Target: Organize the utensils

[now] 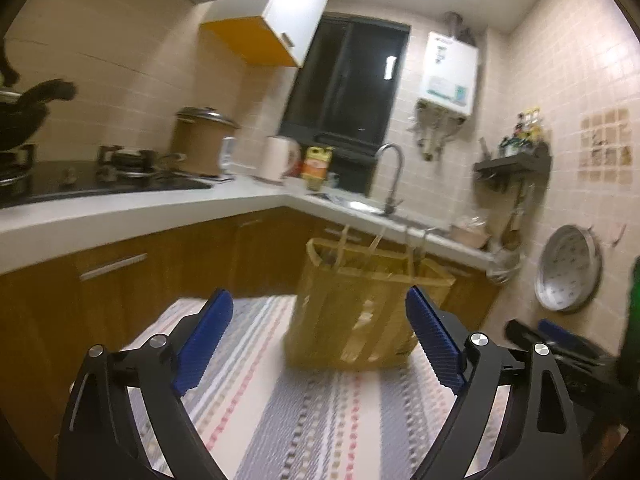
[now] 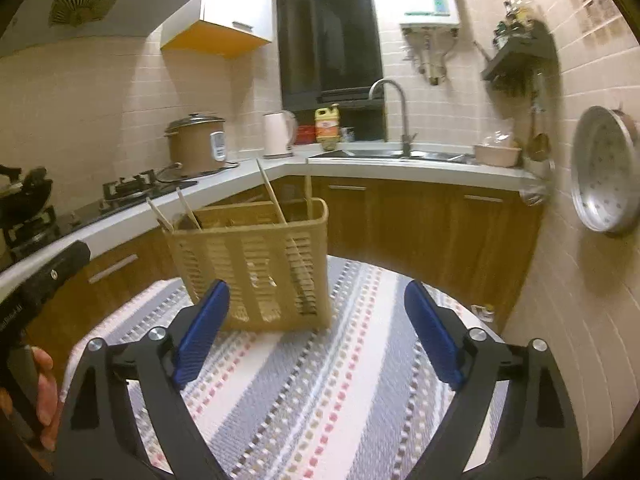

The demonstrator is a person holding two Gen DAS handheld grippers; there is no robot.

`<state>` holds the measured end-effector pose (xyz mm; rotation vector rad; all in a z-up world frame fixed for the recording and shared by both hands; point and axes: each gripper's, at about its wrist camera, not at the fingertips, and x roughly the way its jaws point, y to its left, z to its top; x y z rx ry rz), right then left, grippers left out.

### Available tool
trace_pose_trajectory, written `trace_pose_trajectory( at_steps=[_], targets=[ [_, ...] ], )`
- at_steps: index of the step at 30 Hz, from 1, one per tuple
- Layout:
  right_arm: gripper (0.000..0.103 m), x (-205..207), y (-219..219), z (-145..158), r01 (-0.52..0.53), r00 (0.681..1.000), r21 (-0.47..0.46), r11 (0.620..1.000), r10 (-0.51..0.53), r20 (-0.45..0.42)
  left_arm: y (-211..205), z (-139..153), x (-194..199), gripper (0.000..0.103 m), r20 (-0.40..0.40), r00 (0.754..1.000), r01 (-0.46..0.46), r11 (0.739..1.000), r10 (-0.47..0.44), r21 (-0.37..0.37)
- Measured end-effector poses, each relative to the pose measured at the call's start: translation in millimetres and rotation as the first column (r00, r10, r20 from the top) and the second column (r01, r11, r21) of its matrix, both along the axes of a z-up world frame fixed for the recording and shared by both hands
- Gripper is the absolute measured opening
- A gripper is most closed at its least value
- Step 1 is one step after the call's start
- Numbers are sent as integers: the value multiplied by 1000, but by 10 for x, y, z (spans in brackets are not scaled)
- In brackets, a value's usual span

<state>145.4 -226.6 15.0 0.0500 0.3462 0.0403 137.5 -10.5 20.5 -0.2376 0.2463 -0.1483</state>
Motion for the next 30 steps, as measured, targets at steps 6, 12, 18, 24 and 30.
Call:
trace_pose_trajectory(
  at_steps=[6, 12, 18, 24, 30],
  targets=[
    [86, -168, 36, -242, 51, 998, -36, 998, -50, 48, -139, -231, -157, 86, 8, 996, -85, 994, 85, 67],
    [88, -170, 60, -327, 57, 997, -55, 997, -54, 62, -346, -337, -263, 93, 73, 987, -153, 965, 140, 213],
    [90, -86, 54, -398, 39, 999, -51, 998, -38, 17, -352, -357, -221, 94, 40, 991, -136, 964, 130, 228],
    [90, -105, 77, -398, 43, 999, -68, 997, -42, 19, -338, -353, -267, 95, 61, 990, -135, 967, 125, 218],
    [92, -135, -24, -361, 74, 997, -36, 997, -72, 39, -329, -360, -274, 95, 50, 996, -87, 977, 79, 192]
  ],
)
